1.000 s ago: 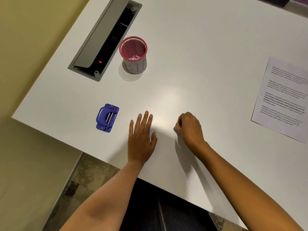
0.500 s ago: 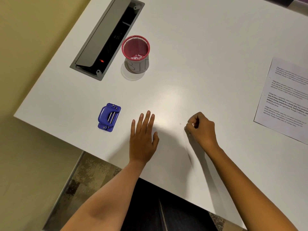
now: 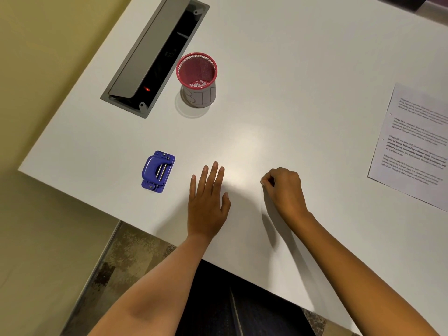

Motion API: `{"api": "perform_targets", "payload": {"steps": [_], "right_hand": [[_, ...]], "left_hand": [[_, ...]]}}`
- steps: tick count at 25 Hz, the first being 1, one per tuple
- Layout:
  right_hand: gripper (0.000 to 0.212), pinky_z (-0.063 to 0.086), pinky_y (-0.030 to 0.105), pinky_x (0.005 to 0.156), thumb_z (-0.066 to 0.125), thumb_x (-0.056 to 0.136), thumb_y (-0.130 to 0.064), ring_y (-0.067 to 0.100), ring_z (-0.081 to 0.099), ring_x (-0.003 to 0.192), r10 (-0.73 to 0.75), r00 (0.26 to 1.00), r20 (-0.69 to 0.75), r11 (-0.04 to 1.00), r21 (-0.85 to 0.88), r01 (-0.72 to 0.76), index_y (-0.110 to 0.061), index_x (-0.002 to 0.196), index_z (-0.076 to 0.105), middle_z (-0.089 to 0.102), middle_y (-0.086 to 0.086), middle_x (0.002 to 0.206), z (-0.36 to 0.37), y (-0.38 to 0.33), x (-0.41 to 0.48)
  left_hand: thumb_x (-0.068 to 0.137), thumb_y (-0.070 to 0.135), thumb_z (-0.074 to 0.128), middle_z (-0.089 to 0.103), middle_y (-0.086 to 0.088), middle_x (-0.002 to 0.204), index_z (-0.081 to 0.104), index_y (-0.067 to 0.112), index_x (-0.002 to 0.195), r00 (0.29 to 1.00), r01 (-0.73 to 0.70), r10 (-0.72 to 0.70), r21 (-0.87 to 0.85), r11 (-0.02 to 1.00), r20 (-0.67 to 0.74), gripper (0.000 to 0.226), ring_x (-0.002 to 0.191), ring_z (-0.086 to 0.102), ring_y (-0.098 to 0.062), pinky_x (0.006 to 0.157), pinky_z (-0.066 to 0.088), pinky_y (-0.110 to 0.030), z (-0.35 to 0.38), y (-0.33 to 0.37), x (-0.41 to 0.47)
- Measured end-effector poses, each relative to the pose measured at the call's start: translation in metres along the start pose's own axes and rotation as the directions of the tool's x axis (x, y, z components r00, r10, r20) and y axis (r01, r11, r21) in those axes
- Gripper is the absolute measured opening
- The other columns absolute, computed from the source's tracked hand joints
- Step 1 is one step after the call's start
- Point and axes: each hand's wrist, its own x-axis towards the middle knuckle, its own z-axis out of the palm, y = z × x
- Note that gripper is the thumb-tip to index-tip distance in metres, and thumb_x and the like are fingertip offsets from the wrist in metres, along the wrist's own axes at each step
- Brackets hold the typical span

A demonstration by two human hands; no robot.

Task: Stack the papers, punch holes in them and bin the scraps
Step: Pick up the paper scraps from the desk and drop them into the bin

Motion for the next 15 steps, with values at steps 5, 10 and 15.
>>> {"api": "perform_targets", "payload": {"steps": [5,10,15], "right_hand": [[0.019,0.050,0.042,0.071,0.046,0.087,0.002,0.032,0.061,0.079,-0.098,0.987,0.128,0.966,-0.226,0.125,0.003,0.084,0.065,0.064,0.016,0.089,-0.005,-0.012,0.008],[0.016,0.044,0.036,0.066,0.047,0.090,0.002,0.029,0.058,0.080,-0.123,0.963,0.241,0.908,-0.365,0.207,-0.001,0.082,0.061,0.061,0.016,0.094,-0.009,-0.020,0.014],[0.017,0.046,0.036,0.071,0.051,0.080,0.007,0.030,0.056,0.089,-0.135,0.941,0.309,0.896,-0.367,0.249,-0.001,0.091,0.061,0.058,0.015,0.099,-0.007,-0.020,0.015]], "left_hand": [[0.094,0.028,0.040,0.014,0.002,0.165,0.018,0.021,0.155,1.000,-0.004,0.004,0.014,1.000,-0.005,0.066,0.153,0.008,-0.018,0.124,0.010,-0.045,0.000,0.000,0.000],[0.094,0.029,0.040,0.014,0.002,0.165,0.018,0.021,0.155,1.000,-0.003,0.003,0.009,1.000,-0.007,0.065,0.153,0.008,-0.018,0.125,0.008,-0.043,0.001,-0.001,0.000],[0.094,0.029,0.041,0.013,0.003,0.165,0.018,0.021,0.155,1.000,-0.002,0.002,0.016,1.000,-0.007,0.066,0.153,0.007,-0.017,0.125,0.008,-0.043,0.001,-0.001,0.001]]}}
